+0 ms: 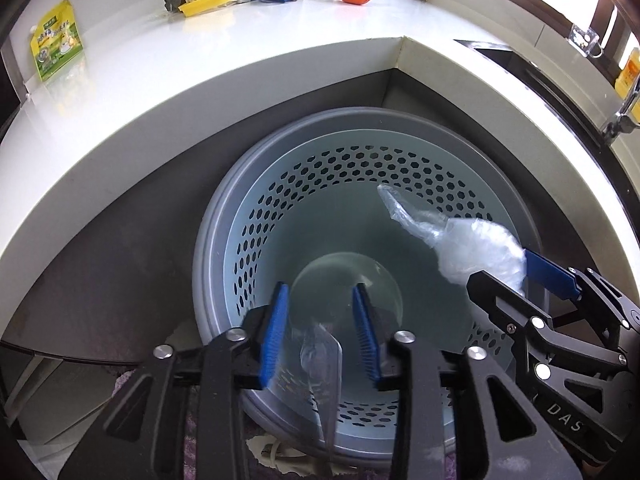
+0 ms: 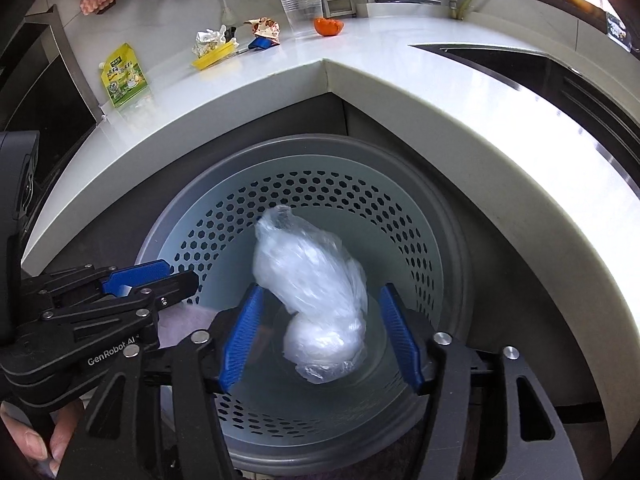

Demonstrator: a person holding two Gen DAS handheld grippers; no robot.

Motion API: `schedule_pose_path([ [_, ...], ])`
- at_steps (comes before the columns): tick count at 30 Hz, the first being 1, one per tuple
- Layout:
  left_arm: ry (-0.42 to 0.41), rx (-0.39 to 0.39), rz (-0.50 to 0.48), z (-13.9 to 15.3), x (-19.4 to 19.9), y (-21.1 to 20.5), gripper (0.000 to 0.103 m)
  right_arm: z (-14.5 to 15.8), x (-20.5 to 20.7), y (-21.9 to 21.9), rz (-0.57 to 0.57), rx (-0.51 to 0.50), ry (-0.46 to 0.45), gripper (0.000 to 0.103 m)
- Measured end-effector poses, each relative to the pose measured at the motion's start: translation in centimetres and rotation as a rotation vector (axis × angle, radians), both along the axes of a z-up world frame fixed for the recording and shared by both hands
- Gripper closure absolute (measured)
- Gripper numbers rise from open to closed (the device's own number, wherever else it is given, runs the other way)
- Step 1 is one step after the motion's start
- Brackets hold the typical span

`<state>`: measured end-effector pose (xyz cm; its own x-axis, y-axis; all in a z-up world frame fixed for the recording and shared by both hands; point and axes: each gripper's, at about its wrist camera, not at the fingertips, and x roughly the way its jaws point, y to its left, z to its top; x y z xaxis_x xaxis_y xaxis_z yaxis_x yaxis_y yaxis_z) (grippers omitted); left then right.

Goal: Collect trash
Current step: 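Carry both items over the basket and open both tools to drop them, then grasp the orange peel with the right tool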

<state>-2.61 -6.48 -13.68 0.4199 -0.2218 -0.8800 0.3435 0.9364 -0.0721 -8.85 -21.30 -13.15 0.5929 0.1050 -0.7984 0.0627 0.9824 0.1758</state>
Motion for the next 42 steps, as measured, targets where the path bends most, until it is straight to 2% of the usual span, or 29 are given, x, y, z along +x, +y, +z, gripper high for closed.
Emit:
schedule_pose_path([
  [2,-0.014,-0.003,0.008,0.1,-0.1,0.1,0.053,0.1,0.0,-0.1,-0.005,-0.002,-0.001,0.044],
  [14,-0.027,0.008,0.009,0.1,-0.4,0.3,0.052,0.5,-0.4,-0.4,-0.02,0.004,-0.02,0.044],
  [24,-0.087,-0.004,0.019,1.0,-1.0,1.0,0.033,1.7,-1.1,-0.4,-0.021,0.007,-0.071,0.044],
  [32,-0.203,-0.033,0.068,3.1,-1.6,2.3,0.013,4.0,-1.6,-0.3,-0.026,-0.005,-0.154,0.044],
  [38,-0.323,-0.07,0.134,5.8,-1.5,3.8,0.007,6.0,-1.0,-0.3,-0.02,-0.024,-0.209,0.043],
  [42,-0.359,-0.101,0.138,7.6,-0.4,4.4,0.006,7.3,0.5,-0.6,-0.012,-0.036,-0.236,0.042],
])
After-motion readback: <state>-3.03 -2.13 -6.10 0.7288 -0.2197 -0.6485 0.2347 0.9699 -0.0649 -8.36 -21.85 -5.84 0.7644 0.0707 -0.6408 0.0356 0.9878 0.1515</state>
